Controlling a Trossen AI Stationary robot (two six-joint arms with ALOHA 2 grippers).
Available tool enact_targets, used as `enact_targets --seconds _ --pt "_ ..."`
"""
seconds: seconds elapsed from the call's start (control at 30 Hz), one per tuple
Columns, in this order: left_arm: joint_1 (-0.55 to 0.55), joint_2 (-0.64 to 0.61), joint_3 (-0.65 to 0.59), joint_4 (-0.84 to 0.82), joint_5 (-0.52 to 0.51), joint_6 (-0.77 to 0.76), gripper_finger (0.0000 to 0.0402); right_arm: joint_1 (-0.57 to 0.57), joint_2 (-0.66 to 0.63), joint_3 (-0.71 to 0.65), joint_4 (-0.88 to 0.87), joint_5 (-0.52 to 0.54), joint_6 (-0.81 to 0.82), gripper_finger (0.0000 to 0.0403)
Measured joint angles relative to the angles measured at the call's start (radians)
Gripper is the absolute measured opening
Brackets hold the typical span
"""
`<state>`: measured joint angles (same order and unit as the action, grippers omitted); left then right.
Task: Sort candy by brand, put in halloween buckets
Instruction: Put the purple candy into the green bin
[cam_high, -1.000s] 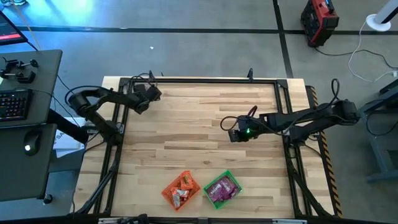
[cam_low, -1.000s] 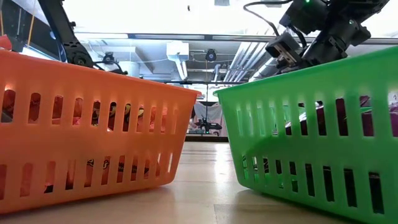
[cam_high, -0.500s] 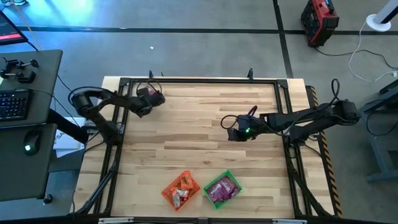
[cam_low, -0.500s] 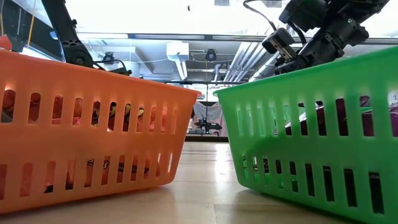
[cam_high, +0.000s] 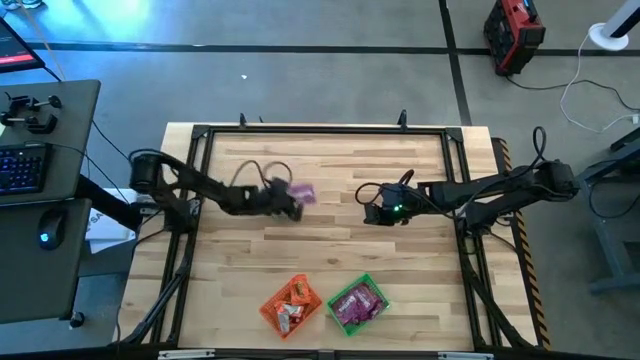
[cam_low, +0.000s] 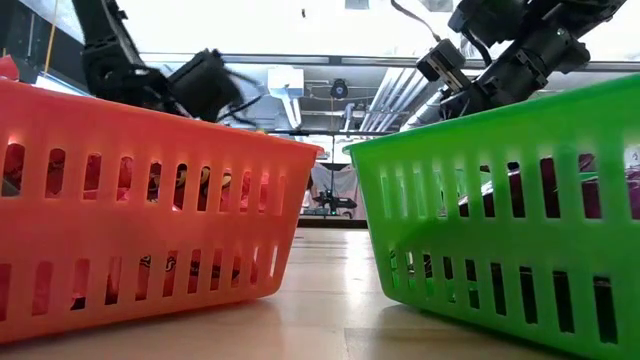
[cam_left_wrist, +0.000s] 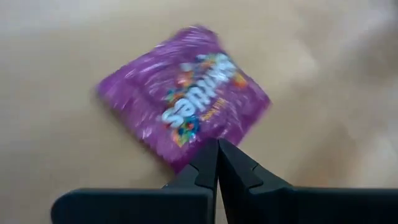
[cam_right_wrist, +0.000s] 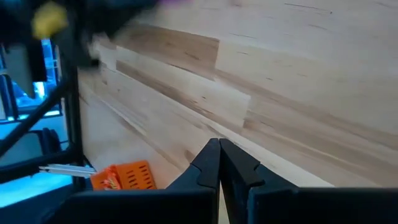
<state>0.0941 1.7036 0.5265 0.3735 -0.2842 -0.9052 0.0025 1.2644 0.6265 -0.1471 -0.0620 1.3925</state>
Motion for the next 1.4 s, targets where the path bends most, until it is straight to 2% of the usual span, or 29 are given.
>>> enact_targets --seconds 0.2,0.4,0.53,0.73,0.83,0.93,1.07,1.17,1.27,1.4 --pt "-0.109 0.16 0.192 0.067 0.235 0.206 0.0 -0.003 0.0 0.0 0.053 0.018 0.052 0.0" --pt "-0.131 0.262 0.392 0.045 0.404 0.387 0.0 -0.003 0.0 0.0 0.061 -0.002 0.05 0.0" --pt "-0.109 0.243 0.449 -0.014 0.441 0.472 0.0 -0.003 0.0 0.0 0.059 -0.029 -0.027 0.0" --pt "-0.027 0.11 0.455 -0.26 0.435 0.572 0.0 -0.006 0.0 0.0 0.084 -0.115 -0.19 0.0011" --pt "0.026 0.034 0.456 -0.399 0.432 0.601 0.0 0.0 0.014 0.0 0.156 -0.127 -0.322 0.0038" --pt "0.073 -0.033 0.456 -0.494 0.418 0.565 0.0 -0.002 0.058 0.025 0.171 -0.132 -0.465 0.0086" --pt "0.105 -0.122 0.455 -0.537 0.393 0.498 0.0 -0.003 0.172 0.104 0.118 -0.133 -0.69 0.0164" --pt "0.108 -0.192 0.455 -0.535 0.359 0.451 0.0 -0.003 0.278 0.198 0.035 -0.141 -0.922 0.0215" --pt "0.108 -0.274 0.456 -0.528 0.361 0.411 0.0 -0.003 0.383 0.302 -0.066 -0.14 -1.153 0.0242" --pt "0.102 -0.415 0.456 -0.532 0.428 0.374 0.0 -0.008 0.501 0.448 -0.19 -0.096 -1.412 0.0247"
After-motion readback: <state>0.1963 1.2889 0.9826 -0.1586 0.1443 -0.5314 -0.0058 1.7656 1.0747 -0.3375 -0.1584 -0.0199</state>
